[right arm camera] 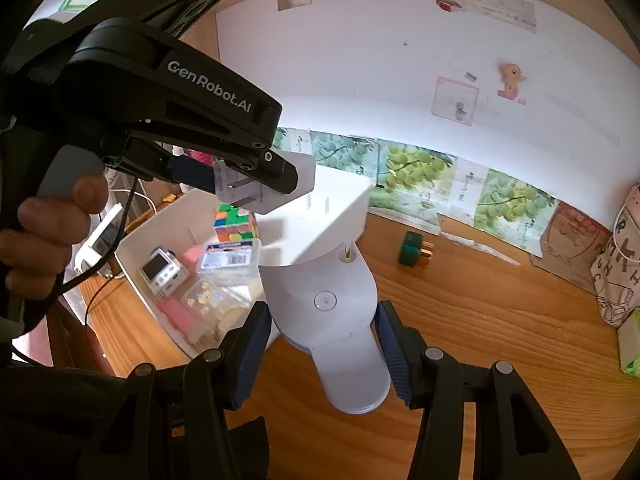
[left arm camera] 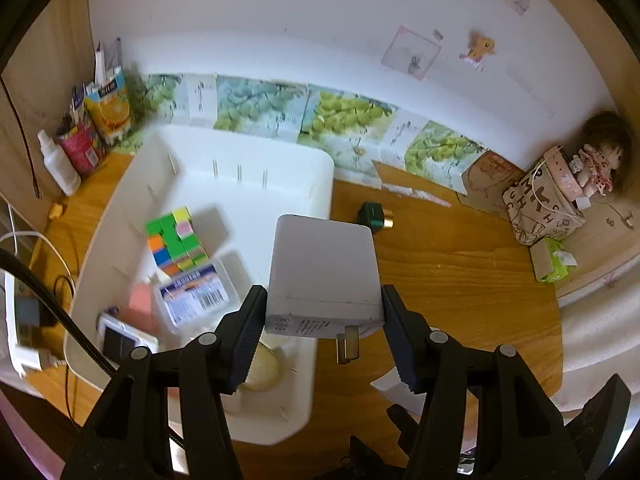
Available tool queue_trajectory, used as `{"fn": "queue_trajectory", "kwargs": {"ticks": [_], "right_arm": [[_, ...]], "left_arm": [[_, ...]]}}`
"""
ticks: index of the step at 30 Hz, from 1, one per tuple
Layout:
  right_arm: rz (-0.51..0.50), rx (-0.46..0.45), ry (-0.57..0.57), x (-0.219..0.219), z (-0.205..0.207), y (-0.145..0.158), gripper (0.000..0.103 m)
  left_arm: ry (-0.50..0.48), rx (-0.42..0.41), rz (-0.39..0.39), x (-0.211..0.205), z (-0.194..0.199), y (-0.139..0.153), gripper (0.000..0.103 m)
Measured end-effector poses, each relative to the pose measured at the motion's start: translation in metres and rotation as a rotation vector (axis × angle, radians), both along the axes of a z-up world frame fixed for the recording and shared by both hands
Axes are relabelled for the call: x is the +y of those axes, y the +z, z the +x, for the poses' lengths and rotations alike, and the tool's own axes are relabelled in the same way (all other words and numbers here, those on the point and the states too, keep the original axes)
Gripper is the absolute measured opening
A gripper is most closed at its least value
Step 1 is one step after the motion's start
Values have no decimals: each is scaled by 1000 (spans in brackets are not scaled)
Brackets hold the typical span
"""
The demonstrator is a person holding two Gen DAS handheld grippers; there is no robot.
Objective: Organize rigid objects
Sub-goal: 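Lift the charger and curved plastic piece and carry them toward the tray, then open both tools to drop the white charger and curved piece into the tray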
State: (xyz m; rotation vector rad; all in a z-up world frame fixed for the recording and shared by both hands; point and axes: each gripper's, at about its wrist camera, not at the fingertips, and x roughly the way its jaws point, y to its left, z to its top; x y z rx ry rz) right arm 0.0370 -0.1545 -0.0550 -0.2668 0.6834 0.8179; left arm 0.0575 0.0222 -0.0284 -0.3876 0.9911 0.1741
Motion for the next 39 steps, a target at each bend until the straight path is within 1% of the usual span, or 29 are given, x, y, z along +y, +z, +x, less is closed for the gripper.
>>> {"fn": "queue_trajectory", "kwargs": {"ticks": [4,6,9,11,13,15,18,19,21,25,27,30,31,32,34,36,38,39], "right_arm": [[17,2,-3,17,-4,0,54],[26,5,-4,25,-6,-1,54],[41,7,-5,38,-9,-3,54],[51,8,-5,48,-11,-5,54],[60,11,-4,58,-13,-8,54],[66,9,-6,67,-13,-9,54],[79,7,-5,80,-15,-12,54],[84,10,-2,85,-16,-13,54],[89,16,6,92,-17,-15,55],[90,21,21,104,-17,-20,55],[87,18,19,108,-18,-21,55],[93,18,12,109,-18,-22,55],[96,18,6,109,-17,-21,55],[98,17,3,108,-16,-21,55],[113,4,-11,105,-16,-19,61],[129,-1,-16,102,-17,-17,72],[137,0,-26,99,-17,-16,76],[137,2,-30,98,-16,-16,76]], "left_arm": [[-19,-61,39,12,-10,0,61],[-10,-115,57,22,-20,-1,61],[3,-168,92,38,-32,-2,61],[16,-195,117,50,-39,-3,61],[39,-212,125,65,-47,-6,61],[77,-210,118,80,-53,-10,61],[157,-170,85,108,-59,-21,61],[174,-159,88,112,-60,-23,61],[219,-129,122,124,-63,-29,61],[278,-96,135,138,-68,-35,61],[301,-111,166,141,-72,-32,60],[312,-172,225,139,-74,-19,61],[309,-181,239,138,-74,-17,64],[307,-183,245,137,-74,-16,68],[296,-178,247,135,-72,-16,74],[284,-168,247,133,-70,-18,75],[276,-151,245,130,-68,-20,77],[274,-145,244,129,-68,-21,78]]}}
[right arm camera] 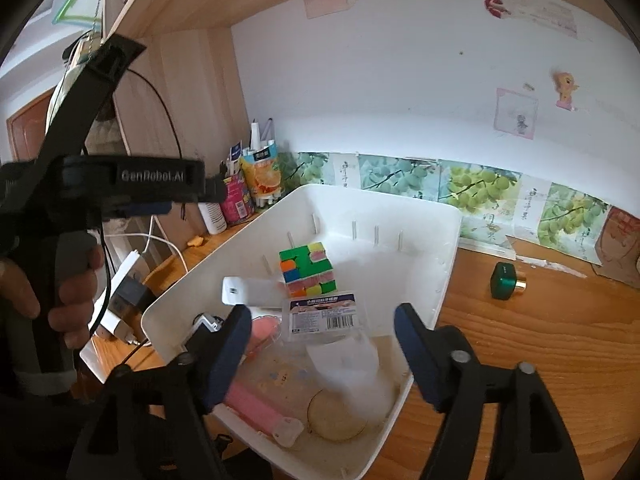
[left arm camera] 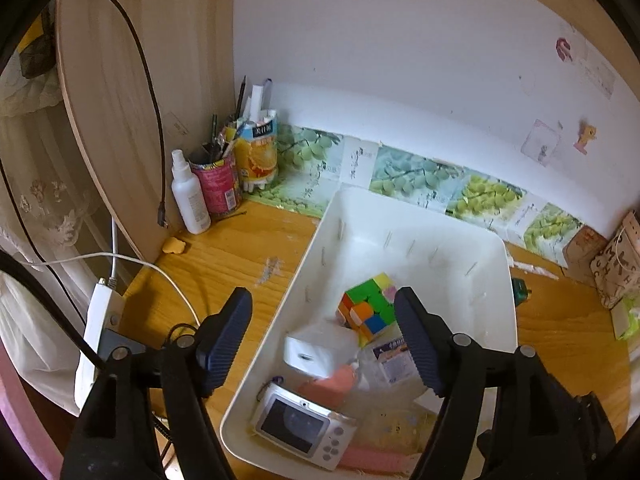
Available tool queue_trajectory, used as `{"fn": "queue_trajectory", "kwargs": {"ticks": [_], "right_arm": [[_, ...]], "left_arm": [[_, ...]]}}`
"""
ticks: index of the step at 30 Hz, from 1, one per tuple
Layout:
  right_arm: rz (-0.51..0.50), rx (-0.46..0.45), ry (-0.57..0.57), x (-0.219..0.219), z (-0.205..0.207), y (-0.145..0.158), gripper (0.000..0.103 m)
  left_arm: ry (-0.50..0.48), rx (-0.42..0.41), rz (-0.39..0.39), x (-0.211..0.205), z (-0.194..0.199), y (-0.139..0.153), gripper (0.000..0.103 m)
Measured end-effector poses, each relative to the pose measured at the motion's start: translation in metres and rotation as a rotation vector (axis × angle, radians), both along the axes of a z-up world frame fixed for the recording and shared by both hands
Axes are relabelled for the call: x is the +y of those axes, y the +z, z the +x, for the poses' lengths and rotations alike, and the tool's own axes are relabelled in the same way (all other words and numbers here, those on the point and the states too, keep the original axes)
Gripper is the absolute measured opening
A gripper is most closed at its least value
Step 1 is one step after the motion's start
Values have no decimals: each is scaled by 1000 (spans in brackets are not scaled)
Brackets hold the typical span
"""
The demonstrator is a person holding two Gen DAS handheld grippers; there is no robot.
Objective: Organize rigid objects
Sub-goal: 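Open both tools to drop the white charger and curved piece into the tray, then move the left tool toward the black charger while the right tool approaches the green compact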
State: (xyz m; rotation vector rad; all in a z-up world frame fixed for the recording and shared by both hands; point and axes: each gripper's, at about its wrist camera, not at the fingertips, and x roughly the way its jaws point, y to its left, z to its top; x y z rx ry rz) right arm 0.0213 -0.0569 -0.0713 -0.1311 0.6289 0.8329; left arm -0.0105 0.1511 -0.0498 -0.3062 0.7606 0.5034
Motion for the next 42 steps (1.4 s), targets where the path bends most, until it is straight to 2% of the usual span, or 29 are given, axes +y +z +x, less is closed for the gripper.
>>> {"fn": "queue_trajectory", "kwargs": {"ticks": [5,8,17,29,34,37,42], "right_arm": [[0,1,-8,-7,0,1,77],[1,-1,-8,-11,0,0,80],[-13,4,-14,-38,6,1,80],[-89,-1,15,-104,35,19,80],[-154,-18,48,-122,49,24,80],[-175,-24,74,-134,61,29,80],[-223,-43,105,-146,79,34,80]], "left_arm": [[-5,8,1,-7,-1,0,79],[-13,8,0,-14,-1,1,80],[-33,13,-4,-47,5,2,80],[43,-2,-92,-103,11,8,82],[74,-24,-152,-123,13,7,82],[96,-54,-199,-131,12,7,87],[141,-105,-278,-145,11,6,88]]}}
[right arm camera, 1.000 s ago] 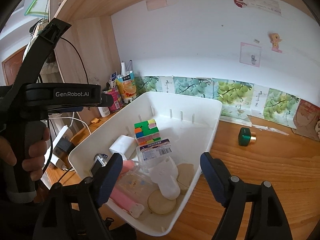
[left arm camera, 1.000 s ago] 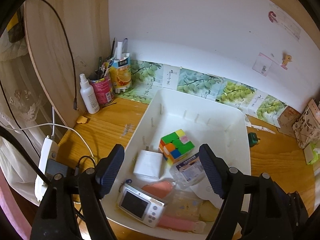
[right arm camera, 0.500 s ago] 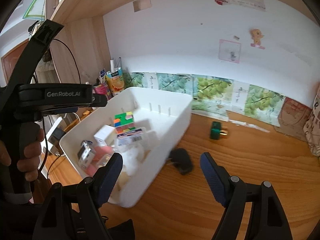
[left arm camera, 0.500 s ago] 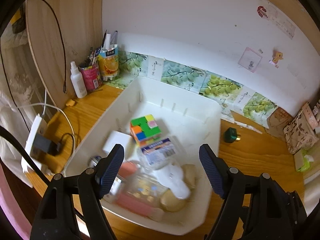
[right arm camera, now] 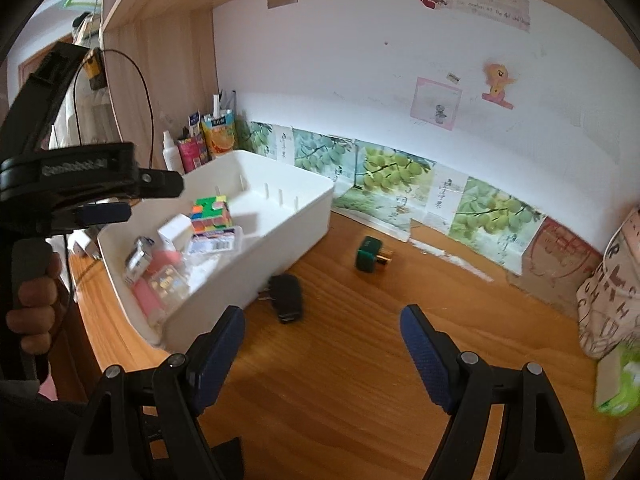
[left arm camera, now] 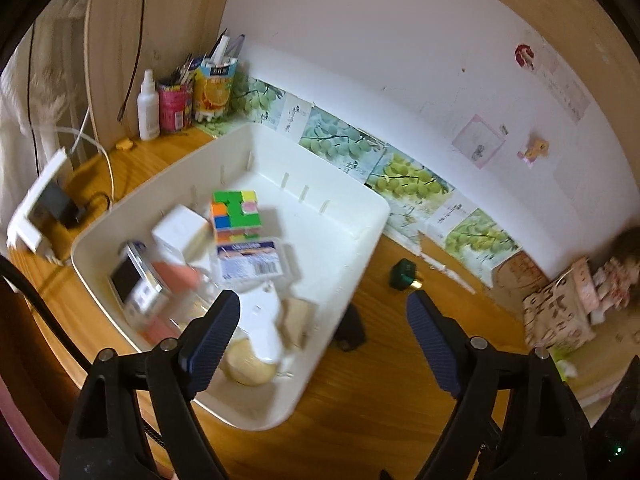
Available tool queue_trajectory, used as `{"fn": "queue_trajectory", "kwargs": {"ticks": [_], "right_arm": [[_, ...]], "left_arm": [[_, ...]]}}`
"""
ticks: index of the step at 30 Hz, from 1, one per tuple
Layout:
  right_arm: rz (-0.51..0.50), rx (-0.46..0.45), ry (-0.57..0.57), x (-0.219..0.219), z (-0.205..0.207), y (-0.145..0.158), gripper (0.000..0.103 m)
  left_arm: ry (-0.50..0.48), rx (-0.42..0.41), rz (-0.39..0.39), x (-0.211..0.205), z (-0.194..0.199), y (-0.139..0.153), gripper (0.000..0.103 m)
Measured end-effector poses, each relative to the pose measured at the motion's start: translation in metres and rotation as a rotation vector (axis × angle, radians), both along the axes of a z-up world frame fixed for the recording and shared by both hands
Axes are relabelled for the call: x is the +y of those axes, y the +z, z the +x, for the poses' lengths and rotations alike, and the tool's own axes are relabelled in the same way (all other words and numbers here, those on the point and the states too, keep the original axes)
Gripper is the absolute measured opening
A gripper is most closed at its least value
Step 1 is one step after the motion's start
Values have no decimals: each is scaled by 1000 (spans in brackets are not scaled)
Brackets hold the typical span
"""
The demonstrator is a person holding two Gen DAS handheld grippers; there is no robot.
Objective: Organize rigid objects
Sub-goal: 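Move the left tool toward the black charger while the right tool approaches the green compact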
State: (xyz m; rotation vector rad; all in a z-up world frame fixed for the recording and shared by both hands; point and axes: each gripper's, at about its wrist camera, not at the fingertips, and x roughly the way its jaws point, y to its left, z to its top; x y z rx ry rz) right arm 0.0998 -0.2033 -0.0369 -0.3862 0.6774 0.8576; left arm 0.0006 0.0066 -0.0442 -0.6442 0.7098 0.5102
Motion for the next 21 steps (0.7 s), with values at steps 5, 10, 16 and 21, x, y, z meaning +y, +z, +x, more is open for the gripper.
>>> {"fn": "queue_trajectory", "kwargs": {"ticks": [5,10,16,21], "right_arm": [[-19,-22,25,-13,16,8,80],[-40,-42,36,-25,37,11,80],[-7,-27,40,-30,69,18,81],[8,-16,58,-24,96,16,81]], "left_arm": [[45,-35,-67,-19,1,-8,88],[95,-45,-132,-40,6,-21,88],[150,-25,-133,-67,14,-30,88],[179,-11,-131,-81,26,-45,88]]}}
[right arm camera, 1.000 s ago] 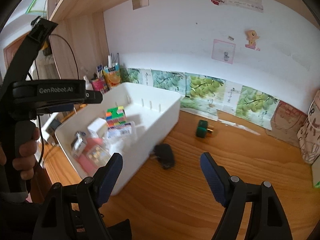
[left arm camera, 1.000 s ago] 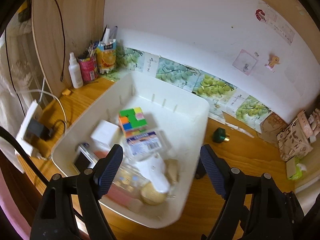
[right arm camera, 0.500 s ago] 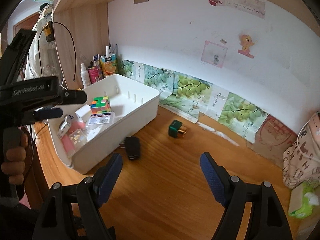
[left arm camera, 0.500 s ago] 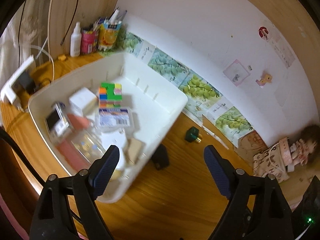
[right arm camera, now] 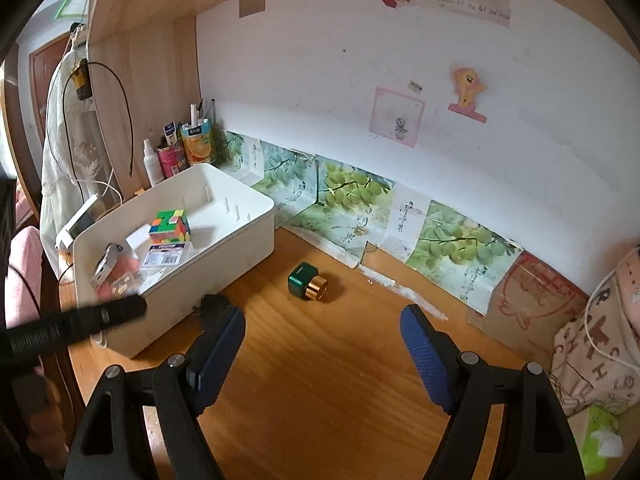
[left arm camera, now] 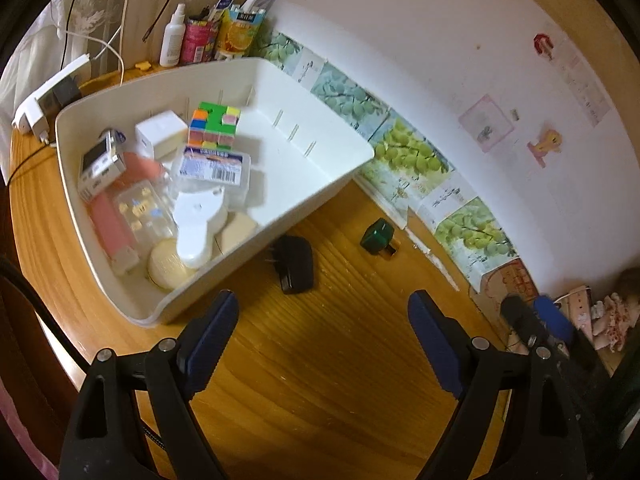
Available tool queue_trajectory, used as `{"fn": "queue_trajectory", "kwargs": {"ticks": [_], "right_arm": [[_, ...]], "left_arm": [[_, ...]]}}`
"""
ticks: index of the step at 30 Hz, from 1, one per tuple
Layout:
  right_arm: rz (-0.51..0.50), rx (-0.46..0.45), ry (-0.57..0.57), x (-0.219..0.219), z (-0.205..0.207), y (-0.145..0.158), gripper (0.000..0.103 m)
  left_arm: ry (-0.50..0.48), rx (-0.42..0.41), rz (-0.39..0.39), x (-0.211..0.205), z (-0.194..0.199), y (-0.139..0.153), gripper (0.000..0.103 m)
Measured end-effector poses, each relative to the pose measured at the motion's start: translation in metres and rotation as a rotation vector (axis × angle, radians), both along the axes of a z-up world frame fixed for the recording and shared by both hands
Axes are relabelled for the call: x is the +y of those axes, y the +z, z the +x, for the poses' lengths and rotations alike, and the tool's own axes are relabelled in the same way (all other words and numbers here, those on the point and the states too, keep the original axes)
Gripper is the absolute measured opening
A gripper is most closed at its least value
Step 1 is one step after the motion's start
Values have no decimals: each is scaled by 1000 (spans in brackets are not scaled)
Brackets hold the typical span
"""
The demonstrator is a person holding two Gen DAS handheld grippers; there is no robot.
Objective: Organize rigid objects
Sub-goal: 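Move the left tool toward the black charger while the right tool approaches the green compact, then grasp the black charger with the left tool while the right tool grasps the green compact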
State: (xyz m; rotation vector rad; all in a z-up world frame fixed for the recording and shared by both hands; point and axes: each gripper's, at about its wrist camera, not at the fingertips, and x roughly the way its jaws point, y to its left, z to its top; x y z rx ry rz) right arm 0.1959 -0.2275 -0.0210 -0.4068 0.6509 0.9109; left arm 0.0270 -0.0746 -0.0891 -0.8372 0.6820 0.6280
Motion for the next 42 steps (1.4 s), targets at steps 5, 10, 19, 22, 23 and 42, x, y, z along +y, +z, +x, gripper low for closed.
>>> {"fn": "queue_trajectory", "kwargs": {"ticks": [5,10,19,22,23,42], "right_arm": [[26,-3,10,8,23,-3,81],[33,-14,-4,20,46,-8,81],[52,-32,12,45,73,-13,81],[48,-20,19,59,81,-20,81],[41,-15,23,63,83,-23,81],[-23,307,21,107,108,-100,81]], "left_arm": [[29,33,40,-16,14,-11,88],[73,69,38,-20,28,-27,88],[153,76,49,-19,49,-50,88],[180,104,56,-18,53,-57,88],[192,112,51,-16,54,-61,88],[286,135,79,4,73,-91,88]]}}
